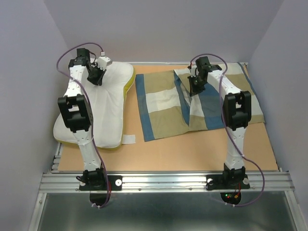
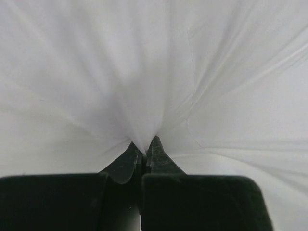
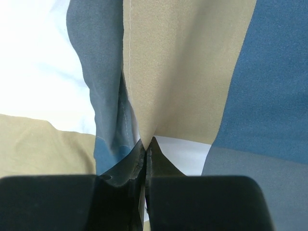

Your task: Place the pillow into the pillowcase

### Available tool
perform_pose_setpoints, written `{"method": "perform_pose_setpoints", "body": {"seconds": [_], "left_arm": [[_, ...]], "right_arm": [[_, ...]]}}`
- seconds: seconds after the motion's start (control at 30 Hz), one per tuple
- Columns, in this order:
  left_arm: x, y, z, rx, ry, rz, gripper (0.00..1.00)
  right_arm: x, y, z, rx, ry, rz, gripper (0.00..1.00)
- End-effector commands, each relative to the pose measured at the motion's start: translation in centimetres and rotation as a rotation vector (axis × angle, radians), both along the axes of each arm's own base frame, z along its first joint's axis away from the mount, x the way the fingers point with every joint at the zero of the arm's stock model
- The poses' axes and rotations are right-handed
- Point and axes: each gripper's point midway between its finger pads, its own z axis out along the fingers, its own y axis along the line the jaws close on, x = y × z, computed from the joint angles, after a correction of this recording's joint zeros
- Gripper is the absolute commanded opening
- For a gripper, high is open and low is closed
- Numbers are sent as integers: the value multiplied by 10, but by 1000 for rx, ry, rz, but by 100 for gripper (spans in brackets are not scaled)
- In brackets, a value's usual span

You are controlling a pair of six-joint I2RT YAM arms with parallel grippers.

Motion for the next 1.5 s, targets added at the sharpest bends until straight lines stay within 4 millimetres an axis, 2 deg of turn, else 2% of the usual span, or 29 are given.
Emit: {"method": "perform_pose_setpoints", "body": {"seconds": [0.0,0.03,0.07,0.1,0.13,0.17,0.2,0.27,0.3,0.33,0.37,0.4,0.43,0.5,0.53,0.6,0.67,0.7,0.73,0.8,0.9,0.93,0.97,1.03,1.1,1.13,1.27,1.4,1.47], "left_arm": [[-23,-53,123,-4,-261,-351,0],[-31,-62,118,-6,-253,-412,0],[-40,-73,130,-10,-285,-458,0],[-49,-91,123,-38,-271,-510,0],[-55,-100,124,-45,-273,-545,0],[-62,-105,128,-33,-291,-591,0],[-70,-126,126,-42,-288,-652,0],[-87,-141,121,-52,-284,-721,0],[-99,-152,110,-63,-257,-763,0],[-106,-156,107,-61,-252,-789,0],[-115,-162,110,-51,-255,-817,0],[-122,-166,106,-40,-250,-851,0],[-139,-177,94,-49,-204,-898,0],[-158,-184,89,-31,-179,-959,0],[-168,-188,79,-34,-149,-986,0],[-185,-203,74,-30,-136,-1048,0],[-203,-220,65,-14,-126,-1121,0],[-206,-227,59,-7,-129,-1138,0],[-206,-234,63,2,-155,-1158,0],[-220,-252,58,-2,-153,-1212,0],[-229,-275,48,6,-132,-1273,0],[-226,-281,50,10,-144,-1277,0],[-224,-287,43,1,-125,-1276,0],[-218,-302,48,-1,-145,-1294,0],[-214,-312,39,-3,-122,-1305,0],[-214,-321,42,-3,-134,-1322,0],[-208,-334,21,16,-100,-1343,0],[-202,-335,6,36,-63,-1354,0],[-201,-335,2,37,-55,-1358,0]], "right_arm": [[-7,13,39,76,-57,30,1],[-9,14,42,84,-58,30,0],[-12,17,44,99,-53,40,0],[-14,18,43,109,-48,44,1],[-17,19,46,122,-47,49,1],[-29,25,39,151,-7,68,1],[-34,26,36,165,7,78,1],[-55,31,24,189,64,104,1],[-63,32,20,190,79,119,1],[-71,34,17,203,97,135,0],[-77,35,24,211,88,148,1],[-91,34,13,210,117,158,1],[-96,34,13,214,121,164,1],[-103,29,19,197,91,158,0],[-102,26,22,186,74,151,0],[-95,20,27,150,29,120,0],[-86,17,42,134,-29,93,1],[-79,18,48,141,-53,75,0],[-74,18,53,142,-72,66,1],[-60,19,69,147,-122,47,1],[-50,21,86,157,-169,46,1],[-50,22,89,161,-173,46,0],[-52,23,92,168,-178,51,1],[-54,22,93,170,-179,53,1],[-58,21,95,163,-186,54,0],[-61,19,91,156,-180,55,1],[-68,18,98,161,-199,65,0],[-71,14,111,150,-241,64,1],[-73,13,111,146,-242,66,1]]}}
